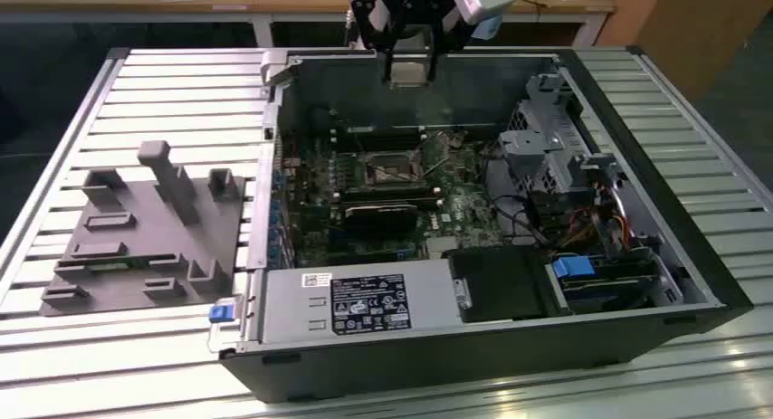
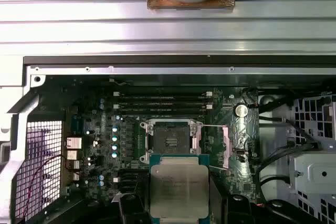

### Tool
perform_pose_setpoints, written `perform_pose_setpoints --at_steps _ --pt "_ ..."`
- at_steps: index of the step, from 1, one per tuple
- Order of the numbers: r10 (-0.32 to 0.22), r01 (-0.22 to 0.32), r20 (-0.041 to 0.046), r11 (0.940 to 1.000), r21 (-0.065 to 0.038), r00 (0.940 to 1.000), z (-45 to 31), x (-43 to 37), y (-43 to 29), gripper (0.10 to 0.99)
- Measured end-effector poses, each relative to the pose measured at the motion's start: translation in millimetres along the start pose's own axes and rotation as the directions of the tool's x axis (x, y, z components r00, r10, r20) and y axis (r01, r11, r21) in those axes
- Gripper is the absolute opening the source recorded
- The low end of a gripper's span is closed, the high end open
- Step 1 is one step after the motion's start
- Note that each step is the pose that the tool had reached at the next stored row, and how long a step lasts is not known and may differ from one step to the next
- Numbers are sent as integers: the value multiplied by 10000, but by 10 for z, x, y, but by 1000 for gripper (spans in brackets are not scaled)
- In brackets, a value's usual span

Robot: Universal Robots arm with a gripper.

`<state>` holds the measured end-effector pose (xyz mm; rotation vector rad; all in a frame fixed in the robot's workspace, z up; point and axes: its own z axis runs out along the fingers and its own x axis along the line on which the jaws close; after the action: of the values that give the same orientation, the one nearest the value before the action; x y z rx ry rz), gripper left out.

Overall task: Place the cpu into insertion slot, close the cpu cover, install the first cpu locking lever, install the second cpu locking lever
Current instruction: 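Place the cpu into insertion slot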

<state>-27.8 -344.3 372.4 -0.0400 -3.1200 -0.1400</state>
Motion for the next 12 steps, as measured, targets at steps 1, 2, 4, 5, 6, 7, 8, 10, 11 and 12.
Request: perform_pose_setpoints --at_steps 1,2,4,5,6,7,8,10,11,12 --pt "0 0 0 10000 0 10000 0 0 0 537" --pt "0 0 0 10000 1 10000 0 0 0 537" --pt "0 0 0 10000 0 10000 0 0 0 537" --pt "0 0 0 10000 0 10000 0 0 0 537" --pt "0 0 0 10000 0 10000 0 0 0 537" --pt "0 0 0 10000 0 10000 0 0 0 537" --pt "0 0 0 10000 0 10000 0 0 0 537" --pt "0 0 0 10000 0 10000 1 0 0 537" --pt "0 0 0 10000 -1 10000 4 0 0 537" --pt "0 0 1 10000 -1 10000 8 0 -1 537"
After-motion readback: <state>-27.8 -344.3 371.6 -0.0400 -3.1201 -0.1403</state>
